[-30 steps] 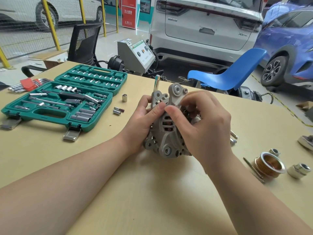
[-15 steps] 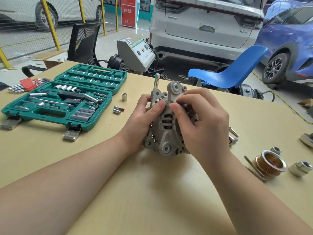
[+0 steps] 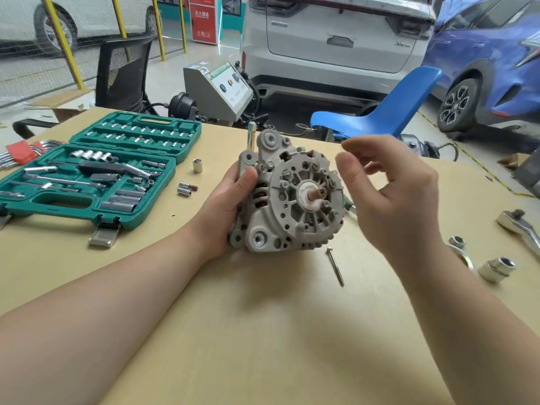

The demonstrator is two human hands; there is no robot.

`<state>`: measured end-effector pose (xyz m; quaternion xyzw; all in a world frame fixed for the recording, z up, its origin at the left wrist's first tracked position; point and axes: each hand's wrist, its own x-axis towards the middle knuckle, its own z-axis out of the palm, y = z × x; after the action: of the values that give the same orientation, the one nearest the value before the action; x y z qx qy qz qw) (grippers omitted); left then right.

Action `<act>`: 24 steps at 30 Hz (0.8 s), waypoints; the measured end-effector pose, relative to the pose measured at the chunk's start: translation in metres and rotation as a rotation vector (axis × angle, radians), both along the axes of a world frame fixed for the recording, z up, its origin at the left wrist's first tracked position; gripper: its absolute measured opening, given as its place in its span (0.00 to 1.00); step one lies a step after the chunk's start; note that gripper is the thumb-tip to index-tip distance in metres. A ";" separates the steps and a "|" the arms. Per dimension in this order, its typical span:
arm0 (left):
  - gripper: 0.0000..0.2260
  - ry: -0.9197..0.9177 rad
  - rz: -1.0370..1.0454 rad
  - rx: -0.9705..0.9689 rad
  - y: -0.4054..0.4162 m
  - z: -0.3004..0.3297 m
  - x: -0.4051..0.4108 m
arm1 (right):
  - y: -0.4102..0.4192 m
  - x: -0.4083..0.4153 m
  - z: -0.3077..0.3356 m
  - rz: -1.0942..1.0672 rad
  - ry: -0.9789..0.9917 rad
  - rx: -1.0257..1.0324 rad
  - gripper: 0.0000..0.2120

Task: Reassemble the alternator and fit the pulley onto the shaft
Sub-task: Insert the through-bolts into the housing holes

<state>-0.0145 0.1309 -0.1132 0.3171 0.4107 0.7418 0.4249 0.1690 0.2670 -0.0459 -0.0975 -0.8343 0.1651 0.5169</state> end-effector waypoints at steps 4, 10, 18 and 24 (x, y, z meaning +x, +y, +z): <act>0.58 -0.025 0.016 -0.061 -0.001 0.003 -0.002 | 0.041 0.031 -0.011 -0.175 -0.233 -0.179 0.06; 0.33 -0.110 0.049 -0.099 -0.001 0.003 0.001 | 0.042 0.032 -0.038 -0.170 -0.937 -0.308 0.10; 0.26 -0.191 -0.016 -0.121 0.005 0.000 -0.003 | 0.017 0.017 -0.053 -0.164 -1.081 -0.155 0.09; 0.29 -0.244 -0.052 -0.132 0.007 -0.004 -0.011 | 0.018 0.020 -0.052 -0.173 -0.804 -0.254 0.07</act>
<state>-0.0258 0.1377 -0.1168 0.2063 0.3955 0.7350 0.5107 0.1891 0.2848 -0.0984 -0.2864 -0.9312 0.1714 0.1463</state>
